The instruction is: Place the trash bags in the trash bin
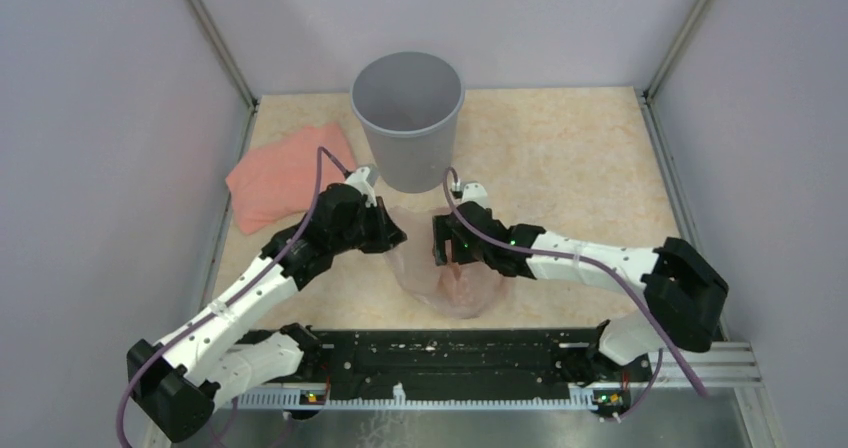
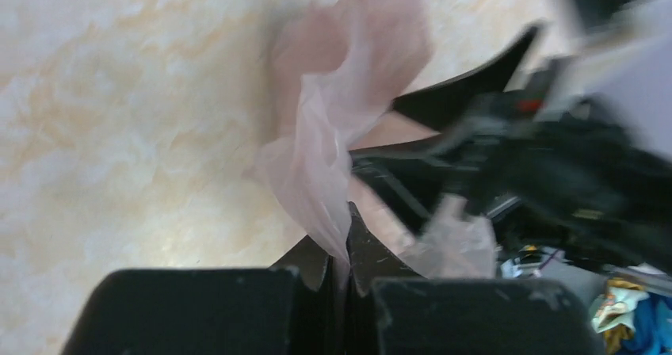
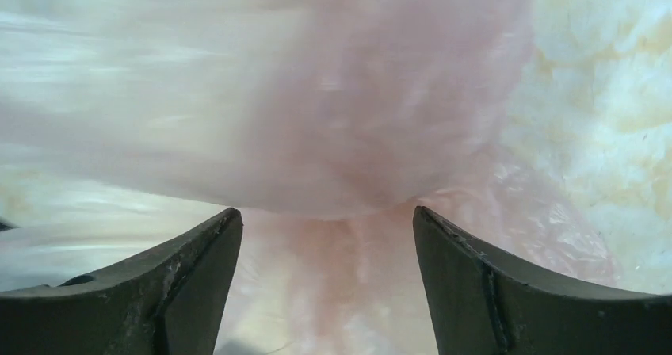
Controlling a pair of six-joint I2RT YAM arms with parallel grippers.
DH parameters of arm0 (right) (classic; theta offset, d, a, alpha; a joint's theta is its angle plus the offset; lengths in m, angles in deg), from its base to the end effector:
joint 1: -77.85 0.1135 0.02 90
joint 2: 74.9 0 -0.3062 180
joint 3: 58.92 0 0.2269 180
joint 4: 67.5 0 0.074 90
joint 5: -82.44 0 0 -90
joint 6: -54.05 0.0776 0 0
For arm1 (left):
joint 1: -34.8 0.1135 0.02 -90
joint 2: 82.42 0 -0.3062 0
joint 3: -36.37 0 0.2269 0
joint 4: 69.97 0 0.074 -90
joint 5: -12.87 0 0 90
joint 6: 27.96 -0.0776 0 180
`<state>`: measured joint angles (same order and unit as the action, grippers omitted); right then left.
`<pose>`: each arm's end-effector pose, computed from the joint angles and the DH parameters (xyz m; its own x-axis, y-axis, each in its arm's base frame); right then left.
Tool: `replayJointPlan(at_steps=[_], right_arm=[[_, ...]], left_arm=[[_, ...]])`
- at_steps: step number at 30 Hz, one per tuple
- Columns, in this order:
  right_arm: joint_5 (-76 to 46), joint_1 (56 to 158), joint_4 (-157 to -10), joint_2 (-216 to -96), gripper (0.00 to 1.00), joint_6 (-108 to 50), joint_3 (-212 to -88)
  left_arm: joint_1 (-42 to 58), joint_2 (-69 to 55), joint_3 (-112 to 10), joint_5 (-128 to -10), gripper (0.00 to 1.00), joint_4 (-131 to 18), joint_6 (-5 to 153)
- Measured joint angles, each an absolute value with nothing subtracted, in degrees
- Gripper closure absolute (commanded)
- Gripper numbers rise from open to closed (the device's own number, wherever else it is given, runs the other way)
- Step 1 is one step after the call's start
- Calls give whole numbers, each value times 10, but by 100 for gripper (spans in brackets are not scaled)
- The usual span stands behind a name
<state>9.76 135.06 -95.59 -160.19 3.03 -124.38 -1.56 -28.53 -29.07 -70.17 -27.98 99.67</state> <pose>0.1860 0.2460 0.2318 -0.7493 -0.0543 -0.6600 -0.2870 0.9248 0.2498 0.1491 -0.1214 0.3298 -0.7338 -0.2124 -0.6453 0.2836 0.7674 -0.5750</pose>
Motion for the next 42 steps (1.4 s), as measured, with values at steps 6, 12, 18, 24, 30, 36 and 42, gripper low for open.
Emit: replayJointPlan(at_steps=[6, 12, 18, 24, 30, 36, 42], right_arm=[[84, 1365, -992, -1524, 14, 1, -1294], [97, 1365, -1074, -1445, 15, 2, -1298], [104, 1331, -1128, -1320, 32, 30, -1232], [90, 1279, -1151, -1252, 34, 64, -1116], [73, 1268, -1141, -1254, 23, 87, -1049], [63, 1243, -1071, -1302, 21, 91, -1019], [64, 1227, -992, -1389, 26, 72, -1021]], left_arm=[[-16, -276, -237, -728, 100, -265, 1000], [-16, -275, -237, -758, 100, -264, 1003], [-15, -275, -233, -781, 100, -263, 1005], [-15, -275, -228, -785, 100, -259, 1011], [-15, -275, -223, -785, 100, -249, 1015], [-15, -275, -223, -785, 100, -237, 1021], [-15, -279, -223, -785, 100, -224, 1021]])
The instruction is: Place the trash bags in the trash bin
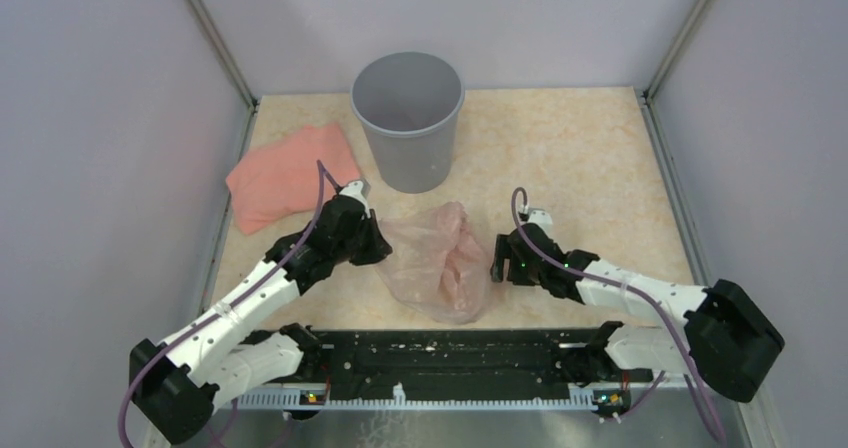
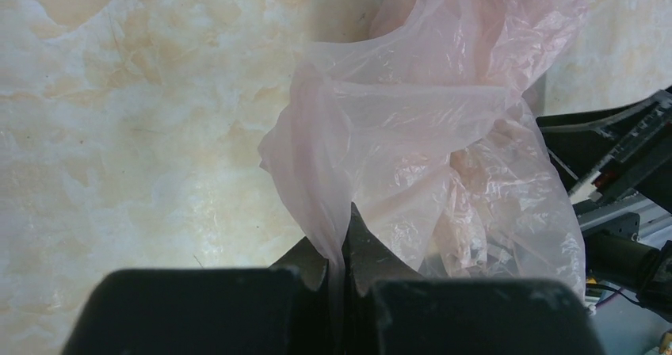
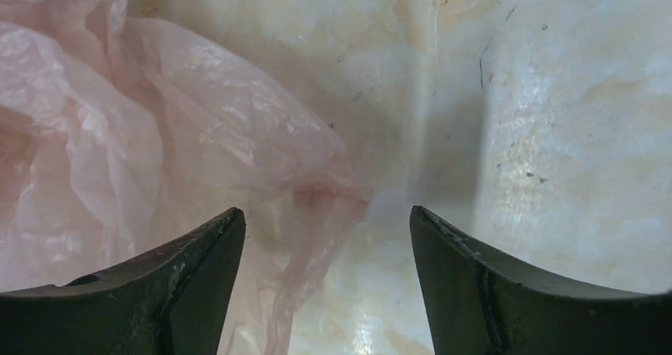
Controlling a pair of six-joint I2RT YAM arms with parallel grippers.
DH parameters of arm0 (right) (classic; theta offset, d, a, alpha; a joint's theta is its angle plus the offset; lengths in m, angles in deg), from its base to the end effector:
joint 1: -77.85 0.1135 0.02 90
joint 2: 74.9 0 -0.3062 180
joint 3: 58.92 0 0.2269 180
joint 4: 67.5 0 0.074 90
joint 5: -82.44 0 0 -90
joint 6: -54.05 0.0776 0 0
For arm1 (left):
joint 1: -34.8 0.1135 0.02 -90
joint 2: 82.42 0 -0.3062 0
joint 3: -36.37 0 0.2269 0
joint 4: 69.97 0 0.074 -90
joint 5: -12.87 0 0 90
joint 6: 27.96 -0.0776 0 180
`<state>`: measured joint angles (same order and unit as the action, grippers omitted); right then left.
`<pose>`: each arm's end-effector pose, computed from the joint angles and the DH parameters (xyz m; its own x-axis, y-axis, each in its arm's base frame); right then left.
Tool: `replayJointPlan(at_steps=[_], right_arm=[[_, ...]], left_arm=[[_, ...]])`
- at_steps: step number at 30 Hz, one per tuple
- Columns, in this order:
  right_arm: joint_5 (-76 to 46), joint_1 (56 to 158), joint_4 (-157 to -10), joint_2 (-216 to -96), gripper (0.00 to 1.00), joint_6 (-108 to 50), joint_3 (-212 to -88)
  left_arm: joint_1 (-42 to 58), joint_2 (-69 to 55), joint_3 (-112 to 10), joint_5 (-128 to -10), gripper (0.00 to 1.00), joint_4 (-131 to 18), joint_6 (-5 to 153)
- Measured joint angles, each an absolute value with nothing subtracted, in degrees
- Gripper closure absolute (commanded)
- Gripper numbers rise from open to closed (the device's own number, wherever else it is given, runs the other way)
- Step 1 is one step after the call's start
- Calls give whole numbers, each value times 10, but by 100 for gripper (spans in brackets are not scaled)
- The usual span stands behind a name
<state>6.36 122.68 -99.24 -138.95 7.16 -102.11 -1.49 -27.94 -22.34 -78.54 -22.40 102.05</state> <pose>0.1470 0.1198 0.1894 -0.8081 0.1320 -0.5740 -0.0389 0.9605 0.2756 0.1451 -0.1042 0.2754 -0.7949 -0.2137 -0.5679 0.0865 0.8865 -0.4547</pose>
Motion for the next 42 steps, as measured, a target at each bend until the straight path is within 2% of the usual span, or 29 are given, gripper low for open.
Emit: replayJointPlan(at_steps=[5, 7, 9, 10, 11, 12, 14, 18, 21, 27, 28, 30, 32, 36, 39, 41, 42], right_arm=[[75, 1223, -949, -1441, 30, 60, -1026], [83, 1222, -929, -1458, 36, 56, -1031], [86, 1221, -912, -1476, 50, 50, -1038], [85, 1220, -907, -1488, 61, 50, -1045], [84, 1219, -902, -1497, 78, 46, -1051], [81, 1219, -900, -1507, 88, 44, -1057], [76, 1219, -910, -1514, 100, 43, -1073], [85, 1212, -1007, -1492, 100, 30, -1151], [92, 1177, -1126, -1446, 100, 2, -1285], [121, 1121, -1239, -1440, 100, -91, -1829], [118, 1121, -1232, -1440, 100, -104, -1924], [114, 1121, -1202, -1403, 100, -118, -1993], [117, 1121, -1181, -1320, 100, -119, -1933], [103, 1118, -1109, -1158, 100, -61, -1562], [52, 1121, -1083, -1181, 100, 13, -1252], [24, 1126, -1172, -1209, 100, 53, -1092], [17, 1127, -1256, -1191, 100, 69, -1056]], left_arm=[[-14, -296, -223, -785, 100, -218, 1021], [-14, -301, -223, -785, 100, -217, 1020], [-14, -305, -223, -785, 100, -218, 1019], [-14, -306, -223, -785, 100, -219, 1018], [-13, -306, -223, -782, 100, -220, 1016], [-13, -305, -223, -781, 100, -221, 1013], [-13, -305, -225, -772, 100, -222, 1005], [-13, -284, -273, -736, 100, -228, 974], [-13, -221, -390, -696, 100, -229, 948], [-45, 16, -903, -634, 100, -282, 891], [-52, 27, -948, -630, 100, -299, 883], [-69, 20, -982, -626, 100, -337, 864], [-85, -24, -915, -628, 100, -380, 848], [-96, -88, -689, -642, 100, -445, 847], [-107, -67, -506, -654, 100, -457, 862], [-121, -43, -389, -664, 100, -416, 876], [-131, -41, -350, -669, 100, -379, 881]])
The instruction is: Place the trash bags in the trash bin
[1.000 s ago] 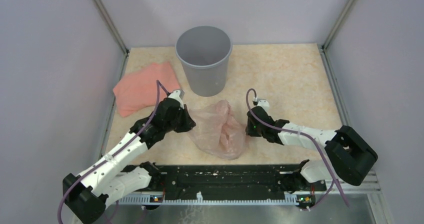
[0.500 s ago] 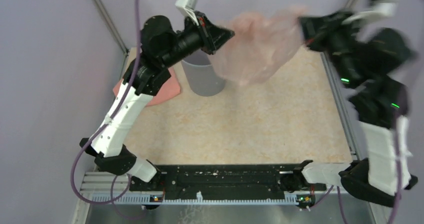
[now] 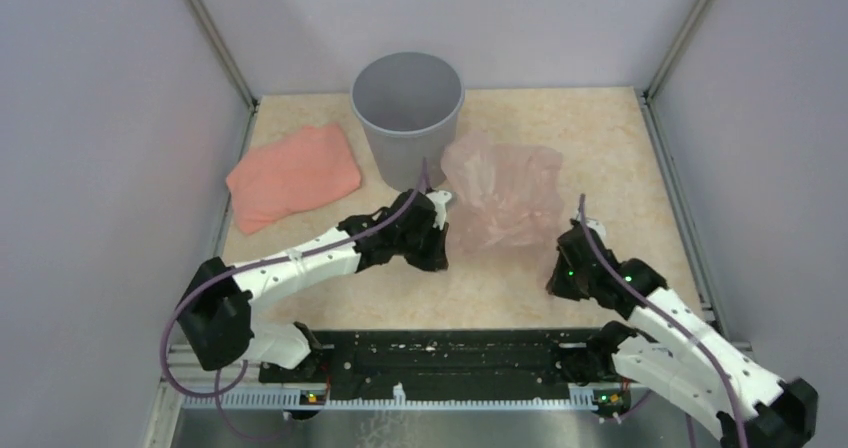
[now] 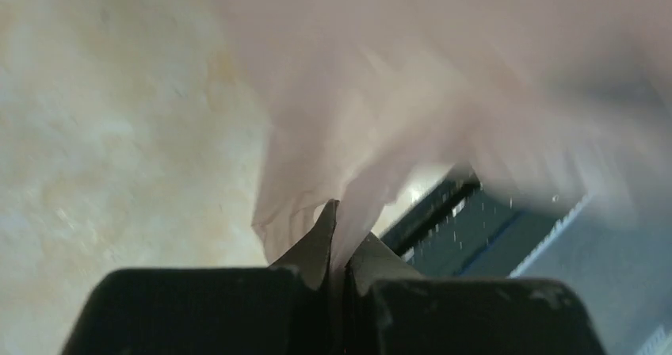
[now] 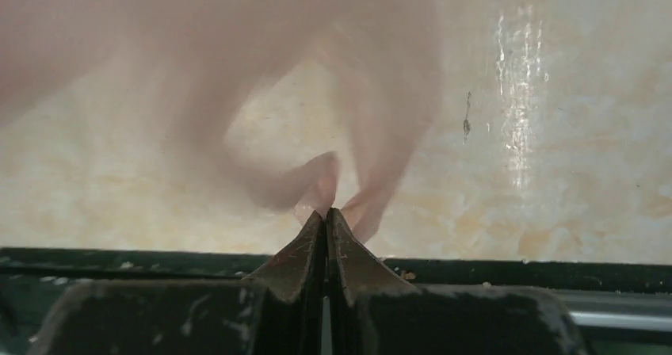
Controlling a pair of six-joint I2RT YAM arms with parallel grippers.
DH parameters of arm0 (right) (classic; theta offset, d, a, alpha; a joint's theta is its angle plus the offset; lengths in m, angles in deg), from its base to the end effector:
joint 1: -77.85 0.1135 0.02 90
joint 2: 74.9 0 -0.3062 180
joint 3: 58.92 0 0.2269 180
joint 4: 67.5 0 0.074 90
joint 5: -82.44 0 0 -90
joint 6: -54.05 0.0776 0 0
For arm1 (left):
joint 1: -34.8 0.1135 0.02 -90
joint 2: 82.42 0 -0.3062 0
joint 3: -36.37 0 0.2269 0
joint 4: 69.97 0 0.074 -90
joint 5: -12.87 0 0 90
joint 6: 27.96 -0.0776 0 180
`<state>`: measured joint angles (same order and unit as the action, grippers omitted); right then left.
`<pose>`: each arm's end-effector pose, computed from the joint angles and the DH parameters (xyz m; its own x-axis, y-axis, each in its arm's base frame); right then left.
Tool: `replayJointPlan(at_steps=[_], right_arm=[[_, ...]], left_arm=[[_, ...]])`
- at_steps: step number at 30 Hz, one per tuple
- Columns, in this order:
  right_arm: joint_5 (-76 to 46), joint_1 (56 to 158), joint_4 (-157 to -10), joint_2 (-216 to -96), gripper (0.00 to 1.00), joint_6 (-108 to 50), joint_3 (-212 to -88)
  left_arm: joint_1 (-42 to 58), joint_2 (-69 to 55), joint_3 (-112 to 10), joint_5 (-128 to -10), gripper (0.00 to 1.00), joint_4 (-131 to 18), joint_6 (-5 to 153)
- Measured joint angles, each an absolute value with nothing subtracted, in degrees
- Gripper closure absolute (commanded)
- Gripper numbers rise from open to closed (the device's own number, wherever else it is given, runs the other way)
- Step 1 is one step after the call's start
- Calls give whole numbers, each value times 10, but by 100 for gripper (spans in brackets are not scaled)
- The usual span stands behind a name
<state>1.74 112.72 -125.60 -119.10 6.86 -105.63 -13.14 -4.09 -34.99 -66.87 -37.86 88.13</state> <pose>0.0993 0.0539 0.2127 -0.8291 0.2397 -0.5052 0.1011 0.9528 0.2862 0.1907 -0.2320 0.2910 -0.7413 0.1756 -0.6478 0.5536 0.7057 -0.4422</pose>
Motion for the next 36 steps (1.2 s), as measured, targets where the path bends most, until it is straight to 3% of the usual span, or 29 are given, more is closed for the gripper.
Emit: replayJointPlan(at_steps=[2, 5, 12, 13, 14, 16, 18, 19, 22, 26, 30, 36], right_arm=[[19, 1126, -1334, -1145, 100, 79, -1080], [33, 1127, -1379, -1163, 100, 66, -1310], [60, 1127, -1411, -1440, 100, -35, -2063], [53, 1127, -1402, -1478, 100, -46, -2159], [52, 1127, -1385, -1480, 100, -52, -2175], [48, 1127, -1346, -1416, 100, -60, -2075], [56, 1127, -1289, -1260, 100, -55, -1806], [59, 1127, -1292, -1244, 100, -53, -1780], [81, 1126, -1263, -1144, 100, -15, -1497], [65, 1127, -1308, -1124, 100, 56, -1159], [55, 1127, -1405, -1057, 100, 92, -1134], [82, 1127, -1407, -1072, 100, 77, -1397]], left_arm=[[-159, -53, -326, -676, 100, -312, 887], [-194, -100, -392, -684, 100, -276, 888], [-206, -59, -892, -714, 100, -304, 836], [-206, -55, -933, -717, 100, -318, 829], [-206, -53, -960, -722, 100, -332, 824], [-208, -71, -956, -734, 100, -355, 815], [-208, -98, -887, -743, 100, -394, 814], [-208, -115, -822, -746, 100, -416, 819], [-212, -109, -640, -744, 100, -448, 851], [-251, -14, -393, -749, 100, -429, 909], [-301, -26, -293, -764, 100, -323, 942], [-313, -169, -373, -810, 100, -337, 954]])
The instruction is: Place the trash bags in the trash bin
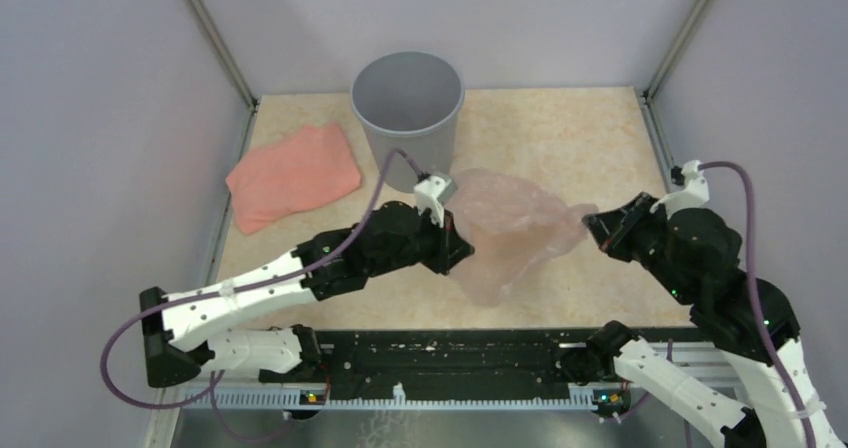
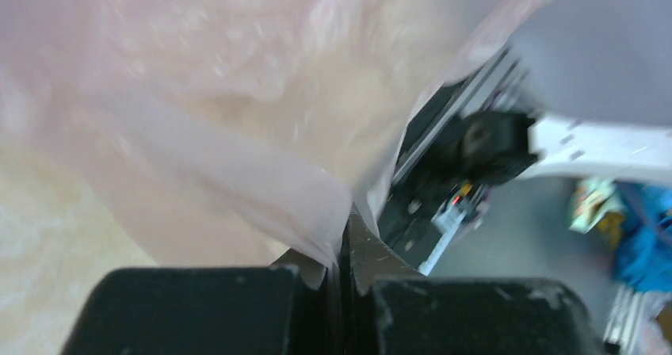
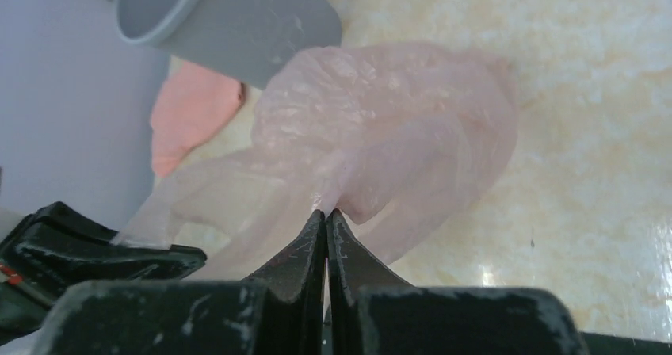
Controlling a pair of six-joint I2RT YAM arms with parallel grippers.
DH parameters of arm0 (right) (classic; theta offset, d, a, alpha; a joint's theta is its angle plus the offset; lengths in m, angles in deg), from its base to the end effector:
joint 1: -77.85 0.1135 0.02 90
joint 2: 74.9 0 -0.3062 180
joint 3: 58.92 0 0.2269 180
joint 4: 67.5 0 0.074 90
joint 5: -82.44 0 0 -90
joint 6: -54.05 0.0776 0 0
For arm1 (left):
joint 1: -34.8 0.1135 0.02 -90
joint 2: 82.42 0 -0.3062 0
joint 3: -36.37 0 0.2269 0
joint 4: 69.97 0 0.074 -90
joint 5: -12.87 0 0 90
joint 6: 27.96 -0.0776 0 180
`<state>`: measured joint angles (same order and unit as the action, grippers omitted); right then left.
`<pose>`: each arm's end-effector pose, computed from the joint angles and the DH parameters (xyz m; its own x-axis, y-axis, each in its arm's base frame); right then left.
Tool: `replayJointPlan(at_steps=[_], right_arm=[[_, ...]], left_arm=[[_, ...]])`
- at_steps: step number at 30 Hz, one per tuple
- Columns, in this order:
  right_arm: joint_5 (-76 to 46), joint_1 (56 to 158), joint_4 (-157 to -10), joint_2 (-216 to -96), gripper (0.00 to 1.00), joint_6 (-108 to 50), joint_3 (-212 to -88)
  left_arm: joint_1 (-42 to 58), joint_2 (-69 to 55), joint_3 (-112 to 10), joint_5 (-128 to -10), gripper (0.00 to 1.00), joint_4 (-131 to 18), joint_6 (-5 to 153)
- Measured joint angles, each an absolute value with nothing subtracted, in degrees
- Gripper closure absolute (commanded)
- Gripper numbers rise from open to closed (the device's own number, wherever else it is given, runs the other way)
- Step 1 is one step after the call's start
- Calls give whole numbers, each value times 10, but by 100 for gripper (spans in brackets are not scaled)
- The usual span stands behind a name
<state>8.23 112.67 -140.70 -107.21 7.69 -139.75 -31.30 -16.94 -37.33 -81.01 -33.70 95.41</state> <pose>0.0503 0.0093 0.3851 -0.4872 0.4701 -0.7360 -0.0142 0.8384 0.5449 0.1065 -0.2275 0.3533 -0.6475 0.1067 -0.7545 0.6368 0.6196 -0.4589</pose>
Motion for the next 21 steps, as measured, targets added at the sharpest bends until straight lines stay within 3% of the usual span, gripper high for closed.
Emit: replayJointPlan(at_steps=[7, 8, 15, 17, 21], right_arm=[[83, 1127, -1415, -1117, 100, 23, -1487], [78, 1127, -1422, -1124, 97, 13, -1487], [63, 1127, -1481, -1138, 34, -27, -1494], [64, 1127, -1500, -1140, 26, -34, -1510], [67, 1127, -1521, -1143, 22, -51, -1550]], left_arm=[[-313, -204, -461, -863, 100, -348, 947], [-313, -201, -464, -869, 100, -344, 946], [-313, -193, -465, -912, 100, -304, 940], [-313, -196, -467, -920, 100, -301, 937], [-313, -198, -479, -930, 100, -298, 934]])
